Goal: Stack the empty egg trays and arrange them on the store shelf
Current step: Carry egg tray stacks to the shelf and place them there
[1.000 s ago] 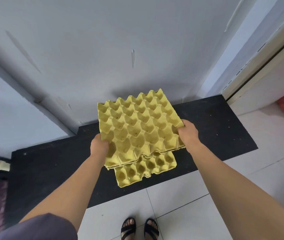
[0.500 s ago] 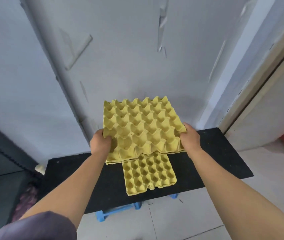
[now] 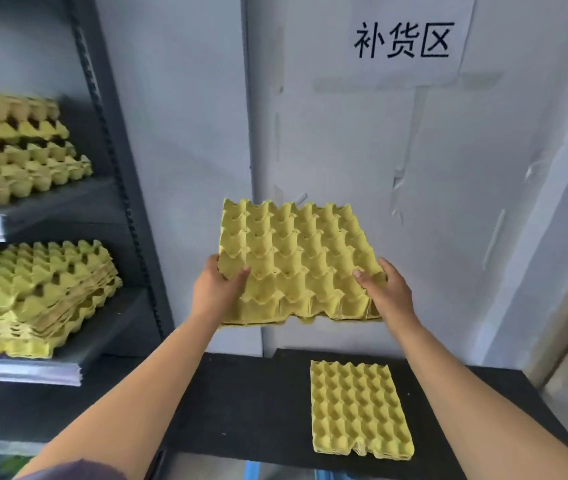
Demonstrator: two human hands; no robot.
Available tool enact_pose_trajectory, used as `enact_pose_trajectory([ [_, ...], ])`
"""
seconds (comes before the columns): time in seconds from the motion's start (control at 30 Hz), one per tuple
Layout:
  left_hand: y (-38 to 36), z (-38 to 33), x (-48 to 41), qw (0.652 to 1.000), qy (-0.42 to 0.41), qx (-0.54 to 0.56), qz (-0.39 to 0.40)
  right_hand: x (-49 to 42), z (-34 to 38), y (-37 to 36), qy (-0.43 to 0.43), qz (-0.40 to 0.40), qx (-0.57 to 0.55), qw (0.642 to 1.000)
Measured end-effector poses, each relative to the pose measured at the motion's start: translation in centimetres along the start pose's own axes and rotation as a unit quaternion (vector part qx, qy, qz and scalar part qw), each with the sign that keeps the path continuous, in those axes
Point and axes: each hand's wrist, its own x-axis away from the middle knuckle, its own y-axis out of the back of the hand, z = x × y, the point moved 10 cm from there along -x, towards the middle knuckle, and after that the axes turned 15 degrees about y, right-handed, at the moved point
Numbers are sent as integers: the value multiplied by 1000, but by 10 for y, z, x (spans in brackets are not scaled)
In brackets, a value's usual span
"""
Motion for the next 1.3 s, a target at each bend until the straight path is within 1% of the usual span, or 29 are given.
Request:
enact_pose_trajectory([
  [0.13, 81, -8, 15, 999, -27, -10, -43, 0, 65, -43, 59, 21, -21, 998],
  [0.3, 190, -7, 26, 989, -72, -43, -119, 16, 140, -108, 103, 23, -69, 992],
  [0.43, 289, 5, 42, 980, -73, -52, -177, 40, 208, -173, 139, 28, -102, 985],
  [0.53, 348, 17, 53, 976, -82, -56, -194, 60, 249, -213, 156, 31, -113, 981],
  [0.67, 404, 39, 61, 978, -97, -81, -166, 90, 294, -260, 175, 30, -137, 975],
  [0.83, 466, 65, 49, 979, -91, -83, -162, 110, 345, -303, 203, 27, -140, 969],
  [0.9, 488, 67, 40, 977, -99, -75, -174, 110, 365, -318, 214, 24, -144, 966],
  [1.03, 530, 60, 14, 968, -115, -71, -213, 101, 403, -346, 234, 11, -157, 959],
  [1.17, 566, 40, -24, 964, -124, -52, -227, 77, 445, -370, 261, -5, -146, 954],
  [1.3, 603, 23, -69, 964, -113, 3, -239, 39, 490, -393, 299, -5, -135, 945],
])
